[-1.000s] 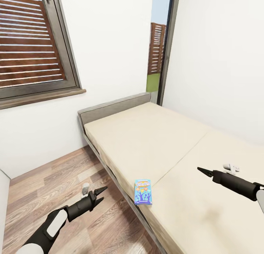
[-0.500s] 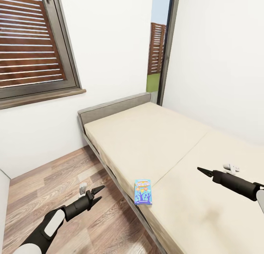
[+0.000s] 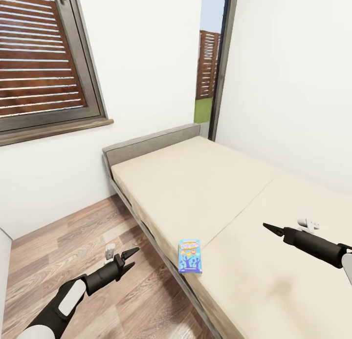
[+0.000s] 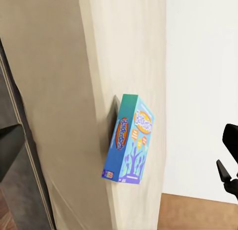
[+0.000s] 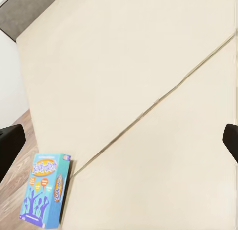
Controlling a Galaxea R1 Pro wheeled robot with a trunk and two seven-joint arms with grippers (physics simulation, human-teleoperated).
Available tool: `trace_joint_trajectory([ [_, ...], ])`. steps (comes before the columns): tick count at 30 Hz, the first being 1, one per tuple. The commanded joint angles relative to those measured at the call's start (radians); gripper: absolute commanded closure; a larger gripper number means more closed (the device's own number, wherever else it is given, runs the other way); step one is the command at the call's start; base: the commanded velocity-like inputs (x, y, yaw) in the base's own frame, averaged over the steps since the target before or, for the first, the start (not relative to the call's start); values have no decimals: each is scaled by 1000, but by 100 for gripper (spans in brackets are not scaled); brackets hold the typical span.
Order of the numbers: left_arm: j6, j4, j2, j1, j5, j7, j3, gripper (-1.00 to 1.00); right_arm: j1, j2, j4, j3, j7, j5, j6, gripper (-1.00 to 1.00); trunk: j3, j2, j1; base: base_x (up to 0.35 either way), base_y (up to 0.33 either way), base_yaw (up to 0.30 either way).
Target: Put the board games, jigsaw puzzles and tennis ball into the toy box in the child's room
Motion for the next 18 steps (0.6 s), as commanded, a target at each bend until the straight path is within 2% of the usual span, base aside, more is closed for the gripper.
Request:
trace_joint_trajectory([
  [1, 7, 0, 0, 0, 3, -1, 1, -100, -1, 0, 0, -1, 3, -1, 6, -100, -1, 0, 0, 0, 0, -123],
  [11, 7, 1, 0, 0, 3, 0, 2, -100, -1, 0, 0, -1, 3, -1, 6, -100, -1, 0, 0, 0, 0, -185],
  [18, 7, 2, 0, 0, 3, 0, 2, -100, -1, 0, 0, -1, 3, -1, 6, -100, -1, 0, 0, 0, 0, -98],
])
